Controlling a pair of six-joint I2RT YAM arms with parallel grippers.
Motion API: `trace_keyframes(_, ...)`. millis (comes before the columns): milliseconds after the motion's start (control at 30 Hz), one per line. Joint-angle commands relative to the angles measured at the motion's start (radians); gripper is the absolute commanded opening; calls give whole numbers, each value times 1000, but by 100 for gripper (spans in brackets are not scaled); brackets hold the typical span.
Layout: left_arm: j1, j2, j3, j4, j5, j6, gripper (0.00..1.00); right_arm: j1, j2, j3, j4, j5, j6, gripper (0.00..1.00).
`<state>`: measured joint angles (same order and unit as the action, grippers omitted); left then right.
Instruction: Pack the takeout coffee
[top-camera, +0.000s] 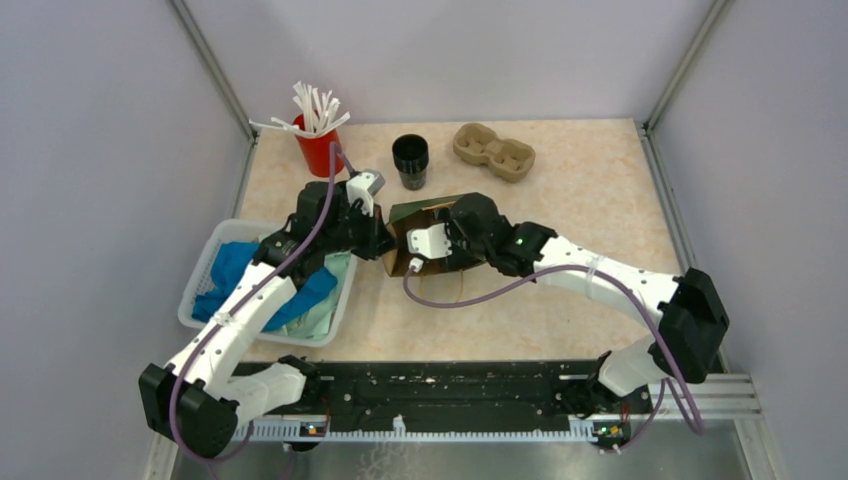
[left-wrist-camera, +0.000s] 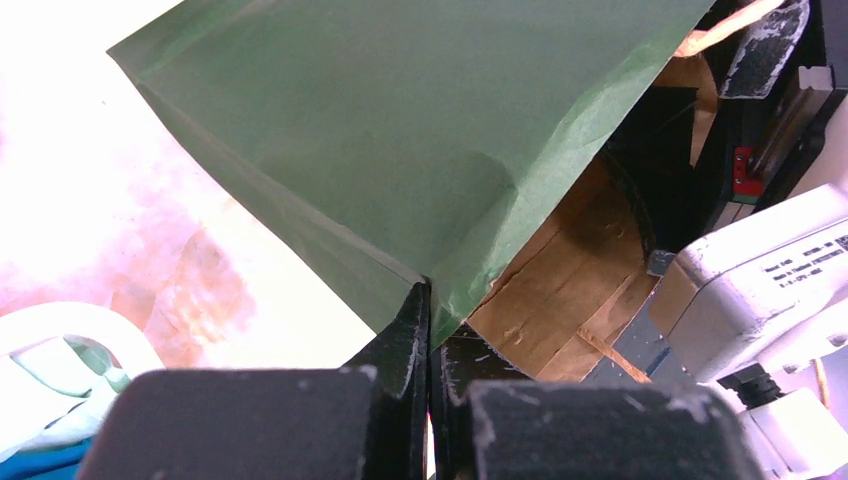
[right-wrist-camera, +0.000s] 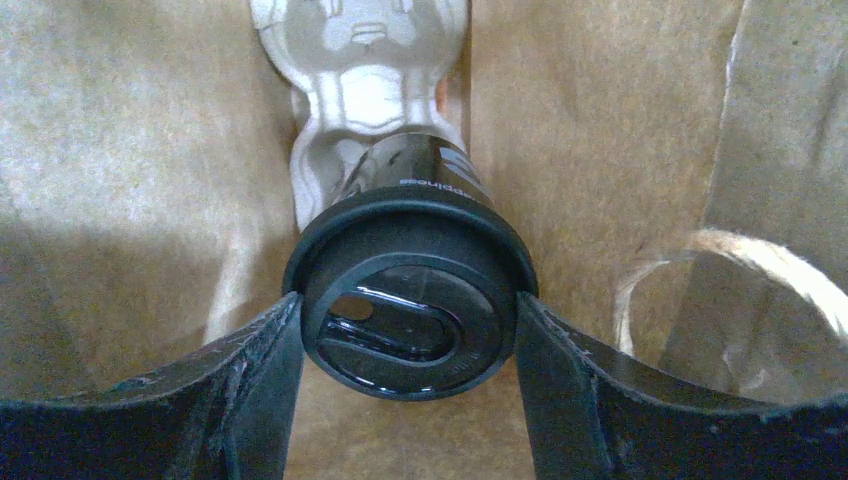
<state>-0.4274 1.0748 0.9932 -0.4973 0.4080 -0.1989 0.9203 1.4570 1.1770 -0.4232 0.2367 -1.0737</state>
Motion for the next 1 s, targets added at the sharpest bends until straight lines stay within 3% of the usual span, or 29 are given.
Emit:
trace_keyframes(0, -7, -16, 30, -25, 29, 18, 0, -6, 31, 9, 95, -28, -26, 20)
trace_keyframes(467, -33, 11, 89, -74, -4, 50, 0, -45, 75, 28, 69, -12, -2, 20)
trace_keyframes(967, -34, 16, 68, -70, 8, 50, 0, -78, 117, 11, 167, -85, -3, 21)
